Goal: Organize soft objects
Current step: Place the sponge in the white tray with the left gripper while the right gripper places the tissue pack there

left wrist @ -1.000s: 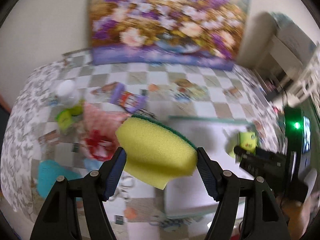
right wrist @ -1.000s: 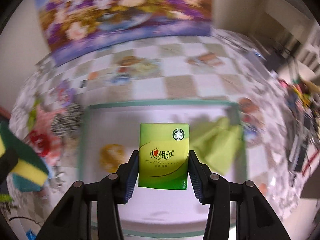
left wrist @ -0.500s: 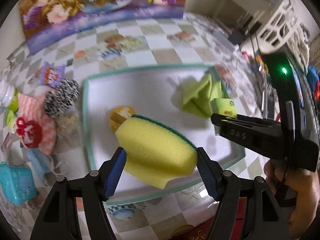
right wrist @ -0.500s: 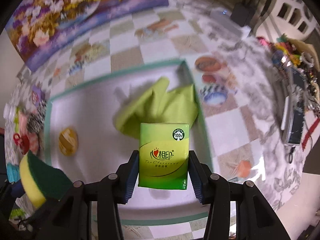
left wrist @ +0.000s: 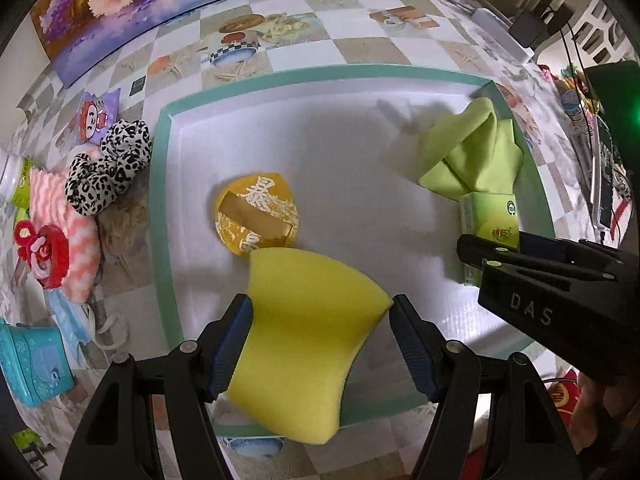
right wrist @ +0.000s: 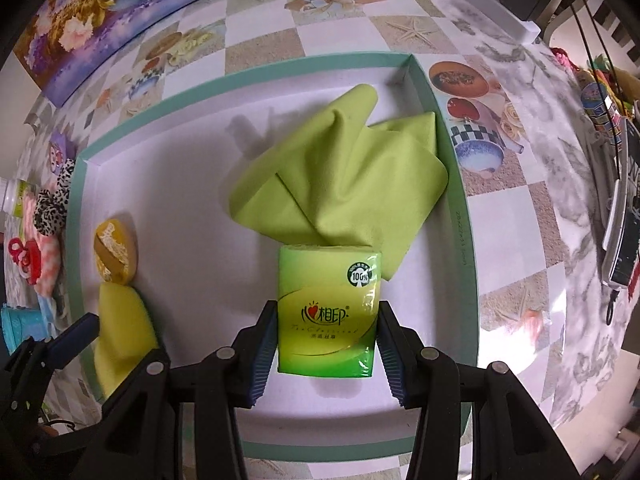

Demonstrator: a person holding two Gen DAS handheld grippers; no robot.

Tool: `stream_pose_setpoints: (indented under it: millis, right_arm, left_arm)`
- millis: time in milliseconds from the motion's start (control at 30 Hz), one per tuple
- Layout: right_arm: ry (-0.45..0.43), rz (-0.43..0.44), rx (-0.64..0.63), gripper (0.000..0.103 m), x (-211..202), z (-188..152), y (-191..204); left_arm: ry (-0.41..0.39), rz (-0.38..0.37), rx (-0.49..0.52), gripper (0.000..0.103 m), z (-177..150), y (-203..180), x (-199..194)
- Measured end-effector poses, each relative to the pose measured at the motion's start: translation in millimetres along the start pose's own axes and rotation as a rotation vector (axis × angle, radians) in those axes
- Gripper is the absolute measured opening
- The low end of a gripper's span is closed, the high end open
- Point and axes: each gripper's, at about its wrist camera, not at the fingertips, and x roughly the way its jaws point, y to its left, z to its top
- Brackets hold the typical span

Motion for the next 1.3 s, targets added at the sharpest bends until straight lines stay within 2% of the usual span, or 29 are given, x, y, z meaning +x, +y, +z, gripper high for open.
stream_pose_setpoints:
  millis: [133, 200, 233, 300, 467, 633, 700, 733, 867, 1000, 1167, 1300]
  right_arm:
    - [-0.009, 0.002, 0.006, 0.052, -2.4, 1.5, 0.2]
    - [-0.032, -0.002, 0.004, 0.058, -10.3, 4.1, -1.0]
    - [-0.048, -0.007, 0.003, 0.063, -15.2, 5.9, -1.0]
    - [-0.087, -0.013, 0.001, 0.065, -26.1, 5.8, 0.2]
    - [-0.117, -0.025, -0.012, 0.071, -33.3, 4.6, 3.3]
    - [-0.122, -0.015, -0.028, 0.083, -29.9, 8.6, 7.0]
    - [-0.146, 0.002, -0.038, 0.092, -32.7, 7.4, 12.7]
    - [-0.160, 0.005, -0.043, 0.102, -34.7, 7.2, 15.0]
    - [-0.220, 0.000, -0.071, 0.103, -44.6, 8.0, 27.8]
    - [-0.236, 0.012, -0.082, 0.103, -46.5, 8.3, 39.2]
    - [-0.228, 0.091, -0.070, 0.103, -49.6, 3.7, 53.8]
    - [-0.227, 0.064, -0.132, 0.103, -48.7, -0.4, 81.1]
  left_arm:
    - [0.001, -0.010, -0.002, 0.074, -0.8, -0.2, -4.5]
    - [-0.004, -0.030, -0.009, 0.082, 0.9, 1.4, -9.6]
    - [-0.014, -0.039, -0.015, 0.084, 1.7, 4.1, -14.6]
    - [-0.040, -0.047, -0.029, 0.087, 3.2, 9.1, -25.1]
    - [-0.097, -0.064, -0.099, 0.092, 8.2, 31.6, -47.6]
    - [-0.154, 0.002, -0.196, 0.094, 8.2, 67.7, -61.8]
    - [-0.176, 0.049, -0.232, 0.094, 7.4, 82.4, -65.7]
    - [-0.182, 0.064, -0.252, 0.094, 6.2, 90.8, -67.4]
    - [-0.185, 0.077, -0.345, 0.094, 3.8, 125.4, -64.3]
    - [-0.192, 0.101, -0.398, 0.094, -2.9, 147.9, -67.3]
    - [-0.225, 0.112, -0.444, 0.094, -9.8, 171.3, -80.8]
    - [-0.250, 0.112, -0.445, 0.094, -15.7, 189.4, -93.9]
